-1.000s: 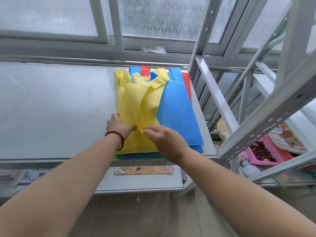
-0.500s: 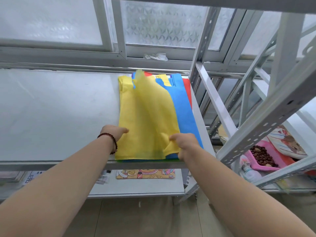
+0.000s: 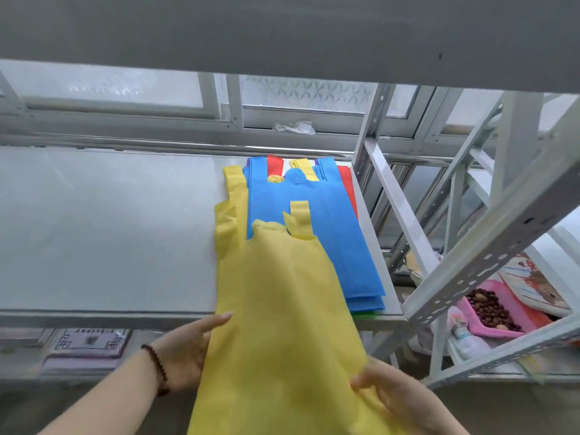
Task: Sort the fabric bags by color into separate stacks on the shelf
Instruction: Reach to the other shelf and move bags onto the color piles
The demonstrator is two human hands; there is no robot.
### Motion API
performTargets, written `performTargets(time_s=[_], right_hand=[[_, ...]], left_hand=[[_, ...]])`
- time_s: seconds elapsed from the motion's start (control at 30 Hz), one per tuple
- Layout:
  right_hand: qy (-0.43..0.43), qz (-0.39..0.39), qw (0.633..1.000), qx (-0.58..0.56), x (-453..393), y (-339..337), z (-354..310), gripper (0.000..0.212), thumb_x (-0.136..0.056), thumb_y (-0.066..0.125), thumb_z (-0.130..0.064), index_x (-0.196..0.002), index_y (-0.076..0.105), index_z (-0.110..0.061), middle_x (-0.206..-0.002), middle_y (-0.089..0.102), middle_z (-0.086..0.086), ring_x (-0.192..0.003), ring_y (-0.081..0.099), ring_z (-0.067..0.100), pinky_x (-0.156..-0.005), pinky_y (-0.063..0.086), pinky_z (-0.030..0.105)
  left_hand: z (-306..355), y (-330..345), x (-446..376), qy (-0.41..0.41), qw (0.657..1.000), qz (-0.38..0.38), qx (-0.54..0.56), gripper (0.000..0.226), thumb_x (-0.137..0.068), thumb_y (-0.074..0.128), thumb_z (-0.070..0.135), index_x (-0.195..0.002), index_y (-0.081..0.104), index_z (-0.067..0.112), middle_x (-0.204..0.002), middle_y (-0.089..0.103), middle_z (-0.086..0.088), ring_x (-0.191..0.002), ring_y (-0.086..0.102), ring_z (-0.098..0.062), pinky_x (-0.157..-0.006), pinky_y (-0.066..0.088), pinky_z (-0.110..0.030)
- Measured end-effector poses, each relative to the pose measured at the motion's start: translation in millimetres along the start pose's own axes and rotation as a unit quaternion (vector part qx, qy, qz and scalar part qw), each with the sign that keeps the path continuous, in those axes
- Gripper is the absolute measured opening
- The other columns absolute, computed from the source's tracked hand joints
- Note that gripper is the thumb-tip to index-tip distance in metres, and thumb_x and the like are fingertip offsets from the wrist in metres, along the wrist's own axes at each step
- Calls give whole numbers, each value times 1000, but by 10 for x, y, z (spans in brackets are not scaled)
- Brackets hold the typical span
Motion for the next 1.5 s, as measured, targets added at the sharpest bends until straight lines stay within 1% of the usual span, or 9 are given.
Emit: performTargets(time_s=[0.13, 0.37, 0.53, 0.67, 0.77, 0.93, 1.2, 1.37, 1.5], right_hand=[[-6, -21, 999, -24, 51, -120, 6, 65, -46, 76, -7, -110, 69, 1, -118, 65, 23, -112, 60, 39, -101, 43, 49], [-82, 27, 996, 22, -103, -170, -55, 58, -49, 82, -6, -103, 67, 7, -102, 68, 29, -76, 71, 32, -67, 60, 39], [-111, -38, 993, -13, -32, -270, -17, 70, -45, 89, -9, -110, 66, 3, -112, 65, 30, -88, 70, 36, -73, 59, 44], [-91, -63, 992, 62, 19, -226, 22, 82, -38, 92, -7, -113, 62, 4, -111, 66, 29, -88, 70, 37, -71, 58, 41], [-122, -33, 988, 90, 102, -206, -55, 77, -41, 88, -7, -113, 61, 3, -109, 67, 28, -87, 70, 36, -71, 58, 42], [-200, 31, 972, 118, 323, -168, -229, 69, -47, 82, -13, -112, 62, -4, -104, 72, 17, -89, 71, 31, -71, 58, 38], [-319, 116, 939, 54, 761, -105, -151, 101, -15, 96, -32, -108, 59, -13, -90, 76, 7, -78, 73, 25, -57, 58, 31], [-354, 163, 921, 30, 1147, -144, 235, 85, -32, 94, -29, -108, 57, -19, -85, 76, 2, -74, 74, 20, -55, 57, 28], [-372, 238, 897, -5, 1503, -293, 695, 103, -20, 96, -36, -114, 56, -21, -97, 75, 6, -85, 73, 26, -60, 58, 34]], left_hand=[[-154, 10, -214, 36, 996, -56, 63, 80, -30, 95, 26, -103, 72, 1, -106, 69, -23, -87, 71, -34, -83, 55, -46], [190, 137, -158, 80, 994, -60, -37, 79, -17, 96, 14, -92, 74, 1, -97, 73, -20, -76, 73, -30, -62, 59, -42], [291, 68, 24, 58, 993, -76, -71, 73, -26, 96, 20, -93, 76, 2, -101, 72, -17, -82, 72, -29, -72, 59, -42], [341, 151, -57, 97, 992, -11, -74, 53, -66, 81, 23, -113, 65, 4, -95, 73, -15, -77, 73, -27, -74, 58, -41], [472, 271, -75, 159, 984, 10, -81, 36, -81, 65, 7, -116, 60, 3, -82, 75, -12, -67, 72, -24, -58, 59, -38], [801, 462, 67, 270, 951, -55, -142, 98, -17, 96, 26, -107, 64, 8, -92, 75, -10, -77, 73, -24, -63, 59, -37], [1048, 860, 223, 323, 910, -148, -211, 94, -25, 96, 26, -112, 64, 10, -106, 72, -10, -90, 71, -25, -69, 59, -35], [926, 1244, 171, 320, 887, -220, -250, 92, -21, 96, 29, -106, 65, 11, -94, 75, -5, -82, 73, -20, -63, 58, -31], [676, 1735, 85, 287, 866, -298, -281, 87, -17, 96, 28, -98, 67, 12, -89, 76, -4, -77, 73, -20, -61, 58, -31]])
Point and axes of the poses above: each hand's wrist, its own x-axis away from the middle knuckle, its own y-axis out of the palm, z = x × y, the point moved 1 cm from there along -x, towards the middle knuckle
